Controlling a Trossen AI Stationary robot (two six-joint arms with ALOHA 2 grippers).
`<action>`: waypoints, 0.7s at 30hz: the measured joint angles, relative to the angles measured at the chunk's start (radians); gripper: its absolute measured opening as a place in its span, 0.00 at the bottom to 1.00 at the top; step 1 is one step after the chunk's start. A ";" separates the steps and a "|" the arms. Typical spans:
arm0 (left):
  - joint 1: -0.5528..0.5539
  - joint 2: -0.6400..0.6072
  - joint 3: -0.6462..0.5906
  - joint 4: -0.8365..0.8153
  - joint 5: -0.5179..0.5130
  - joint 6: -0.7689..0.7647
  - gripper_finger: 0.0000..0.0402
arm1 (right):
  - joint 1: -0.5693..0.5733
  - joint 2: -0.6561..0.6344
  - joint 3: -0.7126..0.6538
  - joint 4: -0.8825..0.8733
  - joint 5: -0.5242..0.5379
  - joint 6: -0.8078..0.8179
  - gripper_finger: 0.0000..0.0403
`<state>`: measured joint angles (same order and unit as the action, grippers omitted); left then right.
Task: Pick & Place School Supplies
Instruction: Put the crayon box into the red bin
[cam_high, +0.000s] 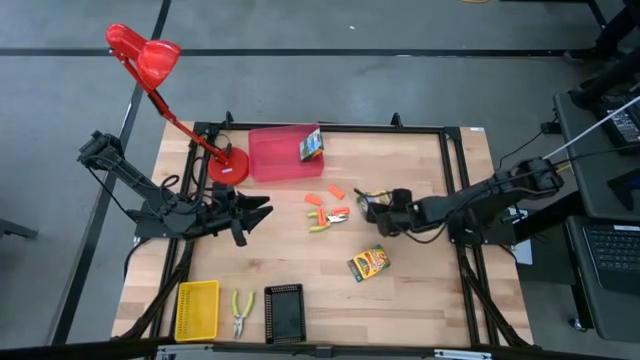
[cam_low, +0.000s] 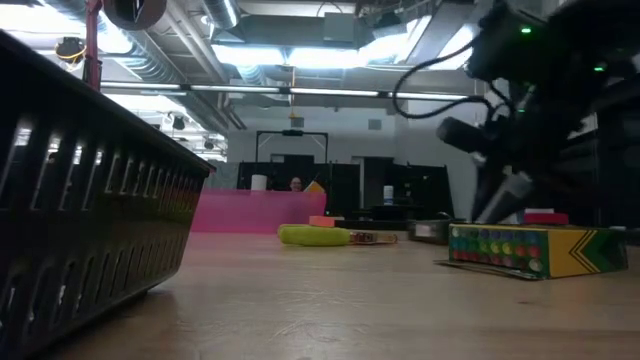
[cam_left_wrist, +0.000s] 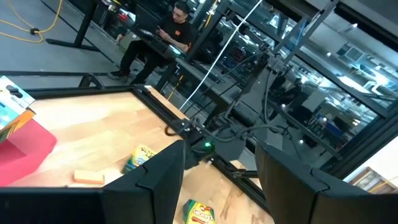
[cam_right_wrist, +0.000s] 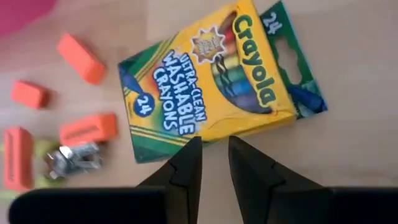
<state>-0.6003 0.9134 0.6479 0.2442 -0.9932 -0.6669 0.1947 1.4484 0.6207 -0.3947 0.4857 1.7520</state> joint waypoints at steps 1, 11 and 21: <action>0.000 0.000 0.000 0.000 0.000 0.000 0.48 | -0.011 0.005 0.011 0.003 0.004 -0.009 0.21; 0.000 0.000 0.000 0.020 0.000 0.000 0.48 | 0.000 0.010 0.209 0.041 0.081 -0.255 0.21; 0.001 0.000 0.000 0.022 -0.015 -0.005 0.48 | -0.115 0.097 0.224 0.047 -0.086 -0.313 0.21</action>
<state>-0.5995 0.9138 0.6479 0.2667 -1.0084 -0.6719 0.0793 1.5453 0.8444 -0.3481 0.3994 1.4395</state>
